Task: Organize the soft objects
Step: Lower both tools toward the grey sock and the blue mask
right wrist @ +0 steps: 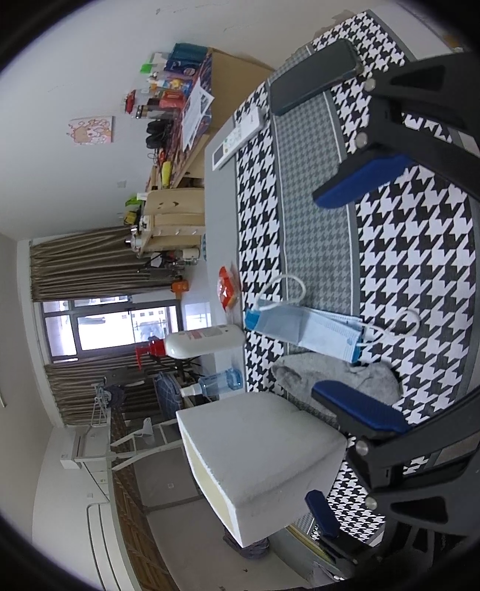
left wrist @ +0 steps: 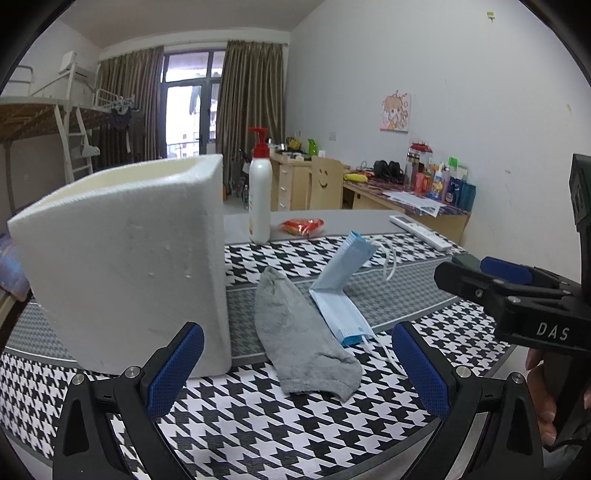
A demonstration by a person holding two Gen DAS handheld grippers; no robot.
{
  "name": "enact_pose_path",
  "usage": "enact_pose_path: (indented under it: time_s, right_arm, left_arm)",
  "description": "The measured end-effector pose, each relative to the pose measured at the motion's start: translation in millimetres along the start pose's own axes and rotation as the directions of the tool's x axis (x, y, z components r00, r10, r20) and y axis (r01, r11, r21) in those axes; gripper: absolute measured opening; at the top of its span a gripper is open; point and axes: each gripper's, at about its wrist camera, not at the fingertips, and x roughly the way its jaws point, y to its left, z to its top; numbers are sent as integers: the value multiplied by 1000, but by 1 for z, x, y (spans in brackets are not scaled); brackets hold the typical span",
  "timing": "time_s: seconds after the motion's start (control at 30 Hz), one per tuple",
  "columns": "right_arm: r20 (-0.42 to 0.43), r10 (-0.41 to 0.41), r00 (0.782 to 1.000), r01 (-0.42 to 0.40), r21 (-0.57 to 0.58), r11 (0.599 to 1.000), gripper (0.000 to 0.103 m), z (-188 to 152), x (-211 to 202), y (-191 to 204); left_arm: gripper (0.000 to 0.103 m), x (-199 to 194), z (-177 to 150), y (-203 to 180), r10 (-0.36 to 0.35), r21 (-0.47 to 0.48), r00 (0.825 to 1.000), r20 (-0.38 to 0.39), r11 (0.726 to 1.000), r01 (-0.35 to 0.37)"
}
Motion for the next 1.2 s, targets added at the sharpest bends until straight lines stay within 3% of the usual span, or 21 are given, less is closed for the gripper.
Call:
enact_pose_path:
  time_s: [0.53, 0.7, 1.2]
  right_arm:
    - [-86, 11, 996, -10, 16, 1000, 96, -4, 25, -12]
    - [-110, 18, 994, -16, 27, 1000, 96, -4, 32, -17]
    - [-170, 90, 981, -91, 2, 996, 96, -6, 52, -14]
  left_arm:
    - [102, 35, -5, -5, -34, -9, 992, -119, 999, 33]
    - [102, 43, -7, -4, -13, -3, 989, -144, 1000, 13]
    - [87, 65, -4, -5, 68, -8, 971, -230, 997, -72]
